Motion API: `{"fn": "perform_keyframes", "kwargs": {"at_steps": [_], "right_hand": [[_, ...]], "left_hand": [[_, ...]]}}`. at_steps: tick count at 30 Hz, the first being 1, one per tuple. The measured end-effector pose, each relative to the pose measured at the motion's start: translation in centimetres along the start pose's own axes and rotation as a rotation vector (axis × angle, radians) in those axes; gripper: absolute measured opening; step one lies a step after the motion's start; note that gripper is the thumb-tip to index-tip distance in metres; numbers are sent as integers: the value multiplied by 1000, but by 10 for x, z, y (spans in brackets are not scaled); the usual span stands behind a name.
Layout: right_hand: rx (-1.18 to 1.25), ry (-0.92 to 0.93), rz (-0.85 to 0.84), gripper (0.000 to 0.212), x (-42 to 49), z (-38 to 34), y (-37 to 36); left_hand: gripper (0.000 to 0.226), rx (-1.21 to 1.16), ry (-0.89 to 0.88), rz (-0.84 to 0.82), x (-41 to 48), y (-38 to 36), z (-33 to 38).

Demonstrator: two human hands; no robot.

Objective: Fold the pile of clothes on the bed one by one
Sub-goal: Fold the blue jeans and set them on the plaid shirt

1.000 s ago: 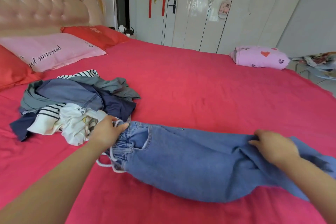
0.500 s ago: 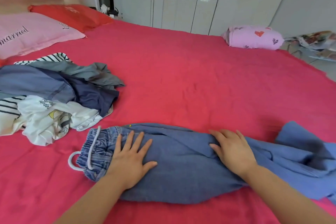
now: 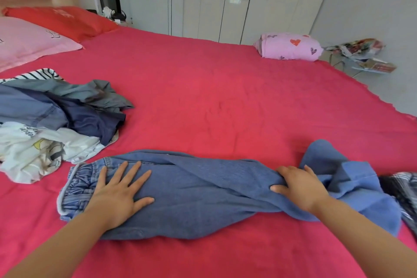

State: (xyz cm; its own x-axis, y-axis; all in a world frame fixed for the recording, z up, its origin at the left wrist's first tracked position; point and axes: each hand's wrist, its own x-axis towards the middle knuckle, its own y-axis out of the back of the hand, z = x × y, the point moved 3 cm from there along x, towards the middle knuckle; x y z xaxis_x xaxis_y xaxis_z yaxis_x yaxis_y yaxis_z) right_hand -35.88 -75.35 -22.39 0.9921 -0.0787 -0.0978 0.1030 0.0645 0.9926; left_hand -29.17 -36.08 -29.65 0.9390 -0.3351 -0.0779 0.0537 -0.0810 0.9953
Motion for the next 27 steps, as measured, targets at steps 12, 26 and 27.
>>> {"fn": "perform_keyframes", "kwargs": {"at_steps": [12, 26, 27], "right_hand": [[4, -26, 186, 109, -50, 87, 0], [-4, -99, 355, 23, -79, 161, -9], [9, -97, 370, 25, -79, 161, -3]], "left_hand": [[68, -46, -304, 205, 20, 66, 128], [32, -226, -447, 330, 61, 71, 250], [31, -235, -405, 292, 61, 76, 246]]}}
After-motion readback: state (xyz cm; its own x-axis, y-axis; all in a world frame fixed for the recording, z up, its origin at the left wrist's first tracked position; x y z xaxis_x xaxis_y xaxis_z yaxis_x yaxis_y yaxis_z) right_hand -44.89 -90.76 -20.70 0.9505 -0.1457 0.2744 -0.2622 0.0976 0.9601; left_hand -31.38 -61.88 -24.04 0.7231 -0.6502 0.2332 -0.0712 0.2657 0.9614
